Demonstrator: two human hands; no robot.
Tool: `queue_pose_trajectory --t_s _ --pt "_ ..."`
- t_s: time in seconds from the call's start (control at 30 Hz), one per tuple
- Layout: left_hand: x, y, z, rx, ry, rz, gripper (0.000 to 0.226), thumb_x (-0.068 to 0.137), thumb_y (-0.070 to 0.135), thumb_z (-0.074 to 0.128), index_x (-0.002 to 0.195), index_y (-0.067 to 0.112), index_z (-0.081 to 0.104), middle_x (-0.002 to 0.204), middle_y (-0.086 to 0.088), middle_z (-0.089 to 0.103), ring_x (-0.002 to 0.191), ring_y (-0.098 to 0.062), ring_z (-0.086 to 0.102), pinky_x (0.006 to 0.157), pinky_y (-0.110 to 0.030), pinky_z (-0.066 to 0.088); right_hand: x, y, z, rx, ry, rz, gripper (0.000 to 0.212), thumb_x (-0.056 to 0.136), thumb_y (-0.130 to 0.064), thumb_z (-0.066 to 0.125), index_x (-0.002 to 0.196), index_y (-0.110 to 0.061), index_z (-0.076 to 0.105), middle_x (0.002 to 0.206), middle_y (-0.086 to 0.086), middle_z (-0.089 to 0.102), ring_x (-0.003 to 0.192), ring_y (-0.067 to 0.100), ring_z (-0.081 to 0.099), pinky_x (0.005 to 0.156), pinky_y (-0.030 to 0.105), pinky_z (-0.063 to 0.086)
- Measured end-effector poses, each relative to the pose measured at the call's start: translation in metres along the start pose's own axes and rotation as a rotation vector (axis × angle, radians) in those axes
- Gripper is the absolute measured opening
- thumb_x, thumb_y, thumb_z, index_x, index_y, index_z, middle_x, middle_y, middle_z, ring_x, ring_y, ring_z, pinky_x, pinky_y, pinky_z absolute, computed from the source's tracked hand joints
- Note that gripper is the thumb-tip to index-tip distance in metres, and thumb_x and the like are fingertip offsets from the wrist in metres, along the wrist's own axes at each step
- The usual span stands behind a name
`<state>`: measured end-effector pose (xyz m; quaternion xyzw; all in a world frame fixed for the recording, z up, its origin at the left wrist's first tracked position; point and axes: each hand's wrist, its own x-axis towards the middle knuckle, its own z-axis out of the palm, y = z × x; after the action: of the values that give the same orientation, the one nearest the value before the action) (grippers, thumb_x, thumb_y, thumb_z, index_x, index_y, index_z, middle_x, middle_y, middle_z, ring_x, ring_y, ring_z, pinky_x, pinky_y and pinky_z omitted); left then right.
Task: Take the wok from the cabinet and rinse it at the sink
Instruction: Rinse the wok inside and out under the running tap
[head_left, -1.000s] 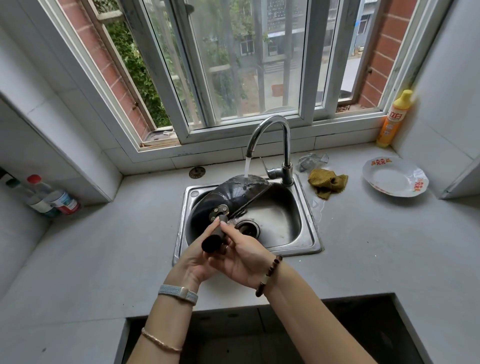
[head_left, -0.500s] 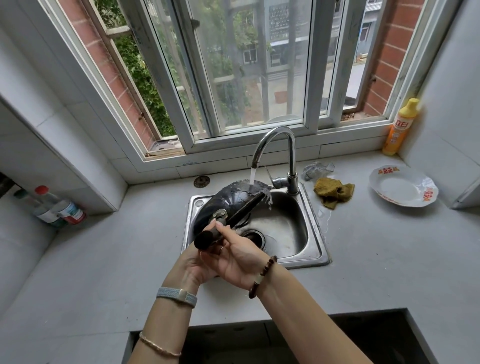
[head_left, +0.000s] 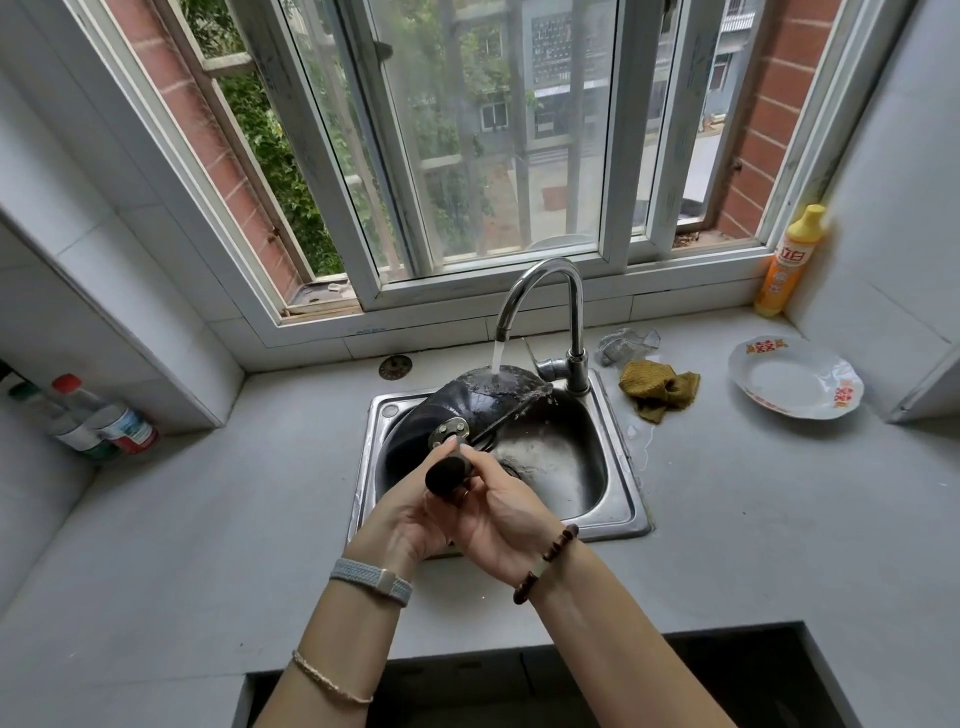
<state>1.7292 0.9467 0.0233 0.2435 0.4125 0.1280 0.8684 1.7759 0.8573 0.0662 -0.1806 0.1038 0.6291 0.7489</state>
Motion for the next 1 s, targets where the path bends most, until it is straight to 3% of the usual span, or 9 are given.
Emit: queue_pose_trajectory --t_s 0.17,0.3,0.4,0.53,0.7,0.83,1.0 --pt "-0.005 0.002 0.020 0.103 0.058 0.055 0.031 0.087 0.034 0.065 0.066 0.010 0.065 0.059 -0.005 0.061 0.054 -0.014 0.060 0.055 -0.024 0.055 -0.002 -0.014 -0.005 -0.024 -0.022 0.014 0.020 0.098 -0.015 0.049 0.108 0.001 0.056 0.085 0.014 0.060 0.061 0.019 0.065 0.052 0.029 0.058" --pt "-0.004 0.003 0.029 0.131 0.058 0.061 0.032 0.080 0.034 0.070 0.059 0.011 0.068 0.058 -0.004 0.063 0.053 -0.012 0.062 0.062 -0.024 0.054 0.001 -0.022 -0.008 -0.015 -0.035 0.007 0.023 0.097 -0.018 0.051 0.109 0.002 0.056 0.091 0.016 0.060 0.065 0.021 0.065 0.053 0.029 0.058" --pt "-0.003 0.006 0.036 0.140 0.062 0.034 0.030 0.086 0.036 0.065 0.070 0.011 0.061 0.059 -0.004 0.062 0.053 -0.012 0.062 0.055 -0.021 0.055 0.004 -0.026 -0.007 -0.015 -0.033 -0.010 0.025 0.097 -0.019 0.053 0.109 0.002 0.055 0.093 0.017 0.059 0.070 0.021 0.063 0.055 0.028 0.058" --pt "-0.003 0.010 0.045 0.139 0.081 0.021 0.032 0.093 0.032 0.059 0.068 0.011 0.055 0.049 -0.002 0.059 0.042 -0.010 0.060 0.046 -0.016 0.052 0.005 -0.033 -0.001 -0.011 -0.037 -0.007 0.024 0.096 -0.020 0.054 0.101 0.003 0.057 0.089 0.017 0.058 0.068 0.020 0.061 0.053 0.026 0.058" --pt "-0.003 0.014 0.052 0.177 0.092 0.037 0.033 0.092 0.030 0.061 0.066 0.010 0.056 0.048 -0.002 0.059 0.041 -0.009 0.059 0.043 -0.016 0.050 0.009 -0.038 0.001 0.041 -0.064 0.002 0.027 0.091 -0.018 0.057 0.108 0.004 0.054 0.092 0.018 0.057 0.073 0.022 0.061 0.054 0.027 0.059" --pt "-0.001 0.018 0.057 0.264 0.100 0.029 0.033 0.091 0.029 0.061 0.064 0.011 0.057 0.048 -0.001 0.060 0.041 -0.008 0.059 0.043 -0.016 0.050 0.008 -0.043 0.003 0.057 -0.080 -0.022 0.023 0.086 -0.013 0.059 0.100 0.005 0.055 0.090 0.019 0.055 0.076 0.021 0.059 0.053 0.027 0.059" --pt "0.001 0.023 0.067 0.293 0.059 -0.006 0.030 0.090 0.028 0.063 0.065 0.013 0.057 0.050 0.000 0.060 0.044 -0.008 0.059 0.045 -0.016 0.051 0.011 -0.051 0.000 0.107 -0.064 -0.042 0.028 0.099 -0.018 0.049 0.117 0.004 0.049 0.094 0.021 0.057 0.082 0.025 0.058 0.054 0.028 0.059"
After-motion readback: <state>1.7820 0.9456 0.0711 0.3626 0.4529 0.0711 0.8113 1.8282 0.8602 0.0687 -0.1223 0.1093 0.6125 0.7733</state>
